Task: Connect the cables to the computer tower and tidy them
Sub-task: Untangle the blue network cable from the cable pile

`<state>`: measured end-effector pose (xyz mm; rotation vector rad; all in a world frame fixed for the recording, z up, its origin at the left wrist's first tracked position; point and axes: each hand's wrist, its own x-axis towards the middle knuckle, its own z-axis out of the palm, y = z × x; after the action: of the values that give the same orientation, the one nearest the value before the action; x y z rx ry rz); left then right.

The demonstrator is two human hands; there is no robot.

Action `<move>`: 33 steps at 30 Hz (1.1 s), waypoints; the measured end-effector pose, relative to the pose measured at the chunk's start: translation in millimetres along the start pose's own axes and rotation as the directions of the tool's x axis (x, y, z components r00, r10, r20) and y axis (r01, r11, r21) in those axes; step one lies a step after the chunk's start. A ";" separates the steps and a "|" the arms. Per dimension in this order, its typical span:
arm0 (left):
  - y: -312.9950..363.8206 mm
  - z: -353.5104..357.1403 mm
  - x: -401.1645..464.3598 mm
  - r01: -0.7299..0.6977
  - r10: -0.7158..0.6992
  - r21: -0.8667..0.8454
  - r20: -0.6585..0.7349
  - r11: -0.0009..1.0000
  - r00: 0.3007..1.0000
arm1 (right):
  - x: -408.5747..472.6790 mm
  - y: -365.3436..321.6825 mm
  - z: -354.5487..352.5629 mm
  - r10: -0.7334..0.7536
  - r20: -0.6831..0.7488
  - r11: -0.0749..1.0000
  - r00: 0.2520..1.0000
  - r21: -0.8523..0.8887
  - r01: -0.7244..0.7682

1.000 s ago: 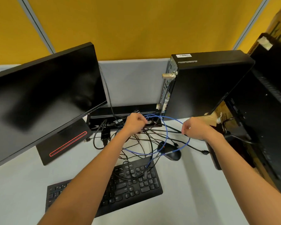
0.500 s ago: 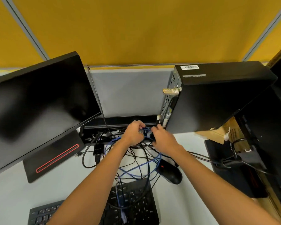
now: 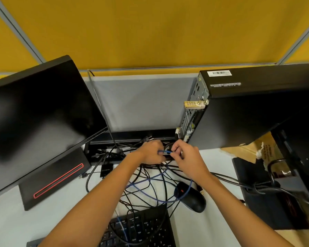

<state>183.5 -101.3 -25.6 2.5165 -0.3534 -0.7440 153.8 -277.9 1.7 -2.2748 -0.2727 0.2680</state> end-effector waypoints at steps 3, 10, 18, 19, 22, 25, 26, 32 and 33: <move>-8.6 -15.7 -21.3 0.038 -0.088 -0.332 -0.139 0.943 0.986 | -2.9 1.8 -8.3 0.047 0.013 0.988 0.999 0.150 -0.049; -12.5 -34.2 -59.2 -0.056 -0.316 -0.884 -0.225 0.464 0.922 | -7.0 -8.3 -27.2 0.073 0.316 0.457 0.946 0.832 -0.313; 5.1 -34.9 -77.3 -0.078 -0.101 -0.918 -0.127 0.389 0.987 | 9.8 -23.8 22.3 0.226 -0.149 0.954 0.963 0.235 -0.188; 7.2 -33.1 -75.7 -0.104 -0.121 -0.929 -0.156 0.355 0.980 | 10.8 -27.6 32.0 0.240 -0.112 0.967 0.964 0.121 -0.226; 9.4 -25.7 -71.7 -0.183 -0.182 -0.946 -0.236 0.266 0.954 | 8.1 -39.2 53.9 0.236 0.080 0.957 0.968 -0.194 -0.217; 13.0 -17.8 -68.8 -0.218 -0.136 -0.901 -0.286 0.374 0.948 | -3.6 -54.6 69.5 0.061 0.253 0.961 0.965 -0.277 0.012; 16.3 -17.0 -68.3 -0.210 -0.138 -0.891 -0.286 0.404 0.948 | -7.6 -58.9 72.6 0.013 0.293 0.963 0.956 -0.262 0.067; -1.8 -12.4 -74.5 -0.048 -0.093 -0.498 -0.254 0.866 0.963 | -26.7 -74.3 36.8 0.026 0.501 0.999 0.865 0.021 -0.042; -6.7 -12.2 -77.6 -0.012 -0.083 -0.356 -0.252 0.935 0.964 | -31.3 -72.7 24.7 0.065 0.564 0.982 0.823 0.109 -0.152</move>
<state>127.6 -62.1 13.9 2.2410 -0.0703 -0.4295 109.1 -222.1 43.8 -2.0164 -0.4063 0.9924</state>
